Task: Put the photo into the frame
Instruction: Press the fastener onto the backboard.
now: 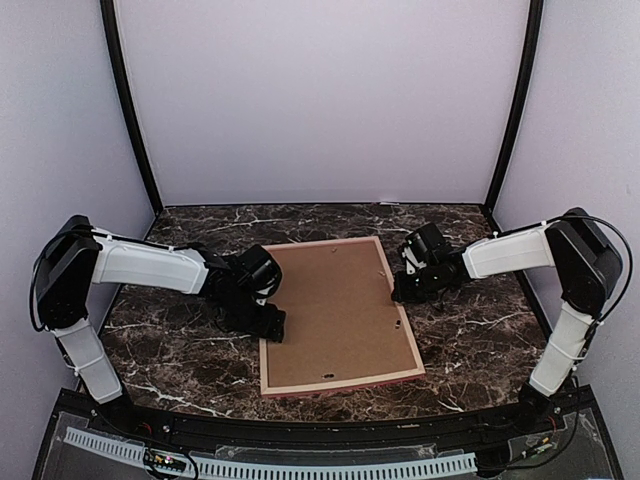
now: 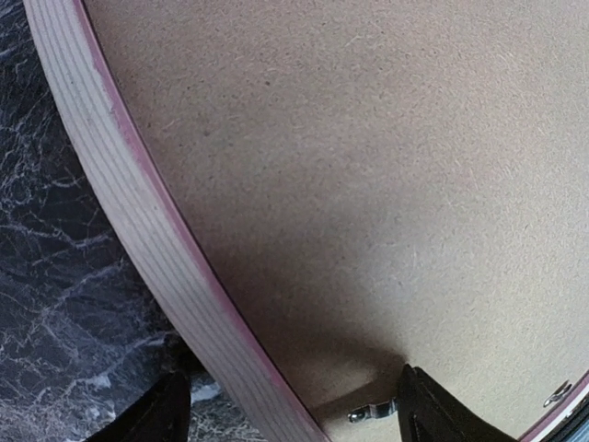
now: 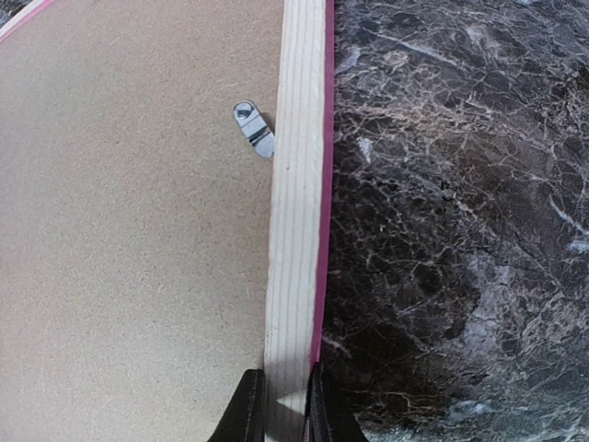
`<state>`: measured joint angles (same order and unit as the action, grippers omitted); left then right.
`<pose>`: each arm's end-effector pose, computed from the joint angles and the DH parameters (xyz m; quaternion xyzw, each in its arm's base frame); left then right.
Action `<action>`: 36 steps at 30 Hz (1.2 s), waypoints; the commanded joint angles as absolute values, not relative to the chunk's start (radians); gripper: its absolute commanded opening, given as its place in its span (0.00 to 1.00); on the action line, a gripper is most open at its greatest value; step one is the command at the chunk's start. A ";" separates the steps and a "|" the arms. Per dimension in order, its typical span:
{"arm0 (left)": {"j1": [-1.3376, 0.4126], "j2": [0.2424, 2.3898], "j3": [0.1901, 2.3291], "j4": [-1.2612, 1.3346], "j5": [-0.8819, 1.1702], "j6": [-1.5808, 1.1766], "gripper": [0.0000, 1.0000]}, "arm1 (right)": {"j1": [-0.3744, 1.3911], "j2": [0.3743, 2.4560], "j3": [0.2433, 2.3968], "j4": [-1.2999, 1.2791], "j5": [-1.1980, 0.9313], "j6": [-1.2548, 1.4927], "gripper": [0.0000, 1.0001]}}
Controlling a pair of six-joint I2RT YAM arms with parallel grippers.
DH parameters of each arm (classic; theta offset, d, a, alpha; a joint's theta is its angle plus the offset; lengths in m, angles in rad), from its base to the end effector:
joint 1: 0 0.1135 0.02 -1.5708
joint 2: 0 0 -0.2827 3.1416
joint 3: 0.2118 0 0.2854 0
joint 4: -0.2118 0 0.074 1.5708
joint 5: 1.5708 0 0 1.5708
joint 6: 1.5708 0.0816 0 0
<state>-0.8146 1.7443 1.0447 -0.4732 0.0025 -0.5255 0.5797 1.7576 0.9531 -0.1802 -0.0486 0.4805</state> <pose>0.2614 -0.2775 0.1148 0.1415 0.9700 -0.1237 0.1542 0.3285 0.2198 0.1023 -0.0545 0.9556 0.1661 0.2374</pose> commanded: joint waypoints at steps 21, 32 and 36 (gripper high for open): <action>-0.839 1.700 0.954 -0.580 0.061 -0.511 0.59 | 0.591 1.786 0.916 -0.198 -0.098 0.478 0.13; -0.838 1.698 0.940 -0.582 0.069 -0.507 0.45 | 0.592 1.775 0.908 -0.198 -0.100 0.480 0.13; -0.838 1.694 0.938 -0.591 0.069 -0.504 0.40 | 0.592 1.774 0.908 -0.199 -0.098 0.479 0.13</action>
<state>-0.8314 1.6989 0.9806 -0.4736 0.0784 -0.5240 0.5797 1.7569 0.9440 -0.1600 -0.0532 0.4805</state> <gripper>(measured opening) 0.416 0.151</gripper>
